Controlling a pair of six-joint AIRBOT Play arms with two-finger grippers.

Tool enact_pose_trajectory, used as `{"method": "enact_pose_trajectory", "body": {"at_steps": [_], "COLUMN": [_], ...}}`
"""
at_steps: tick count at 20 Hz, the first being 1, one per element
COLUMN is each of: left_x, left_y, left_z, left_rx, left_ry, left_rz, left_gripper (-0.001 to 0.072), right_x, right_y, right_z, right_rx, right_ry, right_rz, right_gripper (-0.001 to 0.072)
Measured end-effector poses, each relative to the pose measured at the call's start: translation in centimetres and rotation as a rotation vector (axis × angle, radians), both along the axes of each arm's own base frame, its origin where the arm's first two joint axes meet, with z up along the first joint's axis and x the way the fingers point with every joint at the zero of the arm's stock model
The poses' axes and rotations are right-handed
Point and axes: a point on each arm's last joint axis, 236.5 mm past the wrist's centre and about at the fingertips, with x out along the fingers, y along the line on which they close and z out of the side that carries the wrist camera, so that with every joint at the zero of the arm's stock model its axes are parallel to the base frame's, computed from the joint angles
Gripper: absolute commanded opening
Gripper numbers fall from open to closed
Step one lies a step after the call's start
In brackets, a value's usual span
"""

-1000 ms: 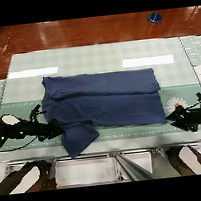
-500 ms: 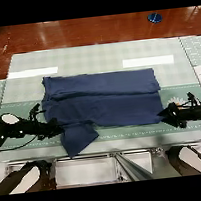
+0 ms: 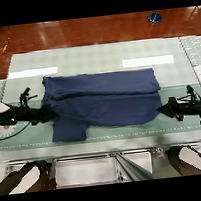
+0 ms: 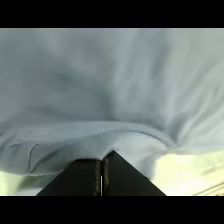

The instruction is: Fold the shirts.

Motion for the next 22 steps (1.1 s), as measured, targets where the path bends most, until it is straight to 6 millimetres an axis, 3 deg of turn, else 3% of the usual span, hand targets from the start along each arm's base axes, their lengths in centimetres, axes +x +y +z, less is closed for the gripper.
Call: {"method": "enact_pose_trajectory", "body": {"at_steps": [5,8,12,17,18,19,20,21,22], "left_x": [5.1,8.9,14.2,18.4,19.4,20.0,20.6,20.9,21.2], "left_y": [1.0,1.6,2.3,2.0,2.0,1.9,1.8,1.6,1.5], "left_z": [3.4,4.5,4.5,3.2,2.9,2.5,2.1,1.7,1.4], "left_rx": [0.018,0.021,-0.002,-0.03,-0.031,-0.034,-0.034,-0.034,-0.035], "left_ry": [-0.106,-0.137,-0.125,-0.085,-0.086,-0.085,-0.082,-0.078,-0.075], "left_rz": [0.006,0.009,0.045,0.035,0.038,0.033,0.029,0.025,0.023], "left_gripper": [0.0019,0.0019,0.0019,0.0019,0.0021,0.0103,0.0361,0.0503,0.0504], "right_x": [4.6,8.0,13.9,19.8,20.5,21.2,21.7,22.2,22.5], "right_y": [-3.1,-3.5,-3.6,-3.8,-3.8,-3.9,-4.1,-4.2,-4.3], "right_z": [3.1,4.9,5.9,5.2,4.9,4.5,4.0,3.6,3.3], "right_rx": [-0.091,-0.124,-0.163,-0.163,-0.159,-0.154,-0.154,-0.154,-0.153], "right_ry": [-0.135,-0.198,-0.251,-0.252,-0.247,-0.242,-0.235,-0.232,-0.228], "right_rz": [0.006,0.054,0.082,0.077,0.075,0.067,0.06,0.052,0.043], "right_gripper": [0.0018,0.0018,0.0019,0.0019,0.0047,0.0268,0.0423,0.0419,0.0418]}}
